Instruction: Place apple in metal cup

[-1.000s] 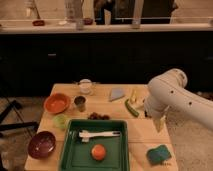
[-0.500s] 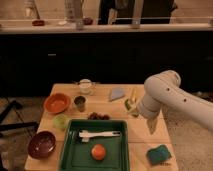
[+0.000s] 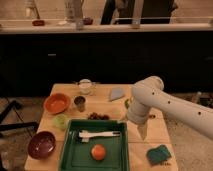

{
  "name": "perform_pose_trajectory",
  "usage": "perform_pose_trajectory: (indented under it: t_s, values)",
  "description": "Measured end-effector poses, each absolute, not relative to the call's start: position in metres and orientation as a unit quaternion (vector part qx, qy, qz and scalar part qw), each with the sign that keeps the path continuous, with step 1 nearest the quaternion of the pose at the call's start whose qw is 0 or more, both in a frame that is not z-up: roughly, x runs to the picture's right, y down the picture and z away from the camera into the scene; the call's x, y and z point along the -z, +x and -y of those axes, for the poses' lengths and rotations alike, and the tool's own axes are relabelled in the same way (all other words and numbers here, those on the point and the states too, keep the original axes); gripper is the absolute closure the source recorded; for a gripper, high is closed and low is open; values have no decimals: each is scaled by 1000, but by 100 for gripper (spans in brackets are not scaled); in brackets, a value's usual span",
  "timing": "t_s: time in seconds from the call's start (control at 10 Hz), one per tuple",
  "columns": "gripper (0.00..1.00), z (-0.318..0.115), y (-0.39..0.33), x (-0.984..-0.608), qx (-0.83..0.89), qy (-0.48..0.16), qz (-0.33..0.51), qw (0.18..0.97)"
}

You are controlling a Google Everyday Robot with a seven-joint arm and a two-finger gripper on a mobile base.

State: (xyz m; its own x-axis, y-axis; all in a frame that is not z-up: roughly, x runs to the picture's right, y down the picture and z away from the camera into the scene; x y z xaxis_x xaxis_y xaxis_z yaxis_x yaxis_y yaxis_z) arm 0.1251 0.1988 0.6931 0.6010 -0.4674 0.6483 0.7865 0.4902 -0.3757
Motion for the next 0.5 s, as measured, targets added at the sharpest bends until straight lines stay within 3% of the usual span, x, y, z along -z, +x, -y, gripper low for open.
perform_pose_trajectory:
  t_s: [0.5]
  values:
    - [20, -212, 118, -696, 342, -340, 223, 847]
